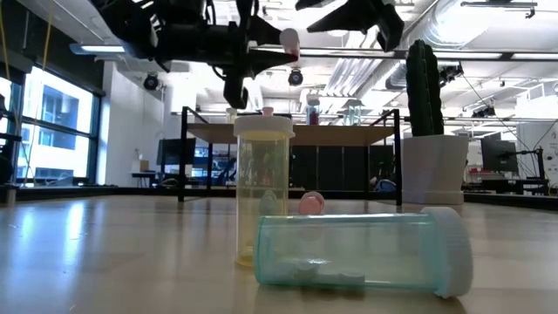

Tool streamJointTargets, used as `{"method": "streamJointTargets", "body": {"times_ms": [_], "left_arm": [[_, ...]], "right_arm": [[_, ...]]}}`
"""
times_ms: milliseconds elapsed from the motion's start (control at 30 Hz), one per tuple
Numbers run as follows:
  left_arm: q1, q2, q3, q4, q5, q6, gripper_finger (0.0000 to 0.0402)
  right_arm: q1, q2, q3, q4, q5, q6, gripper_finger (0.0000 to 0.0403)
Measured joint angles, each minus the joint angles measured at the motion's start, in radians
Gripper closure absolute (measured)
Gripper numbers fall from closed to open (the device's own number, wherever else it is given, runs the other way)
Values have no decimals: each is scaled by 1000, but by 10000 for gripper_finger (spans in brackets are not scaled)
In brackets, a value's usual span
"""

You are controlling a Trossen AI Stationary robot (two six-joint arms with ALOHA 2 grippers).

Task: Pick and place medicine bottles onto shelf by color
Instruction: Put the left pink pill bottle on the shelf aligned with the other pink pill bottle

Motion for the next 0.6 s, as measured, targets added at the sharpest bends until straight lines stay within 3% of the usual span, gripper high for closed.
{"method": "streamJointTargets", "body": {"times_ms": [600], "left_arm": [[-45,0,23,-1,-1,-65,309]], "right_arm": [[0,58,0,67,1,-70,236]]}}
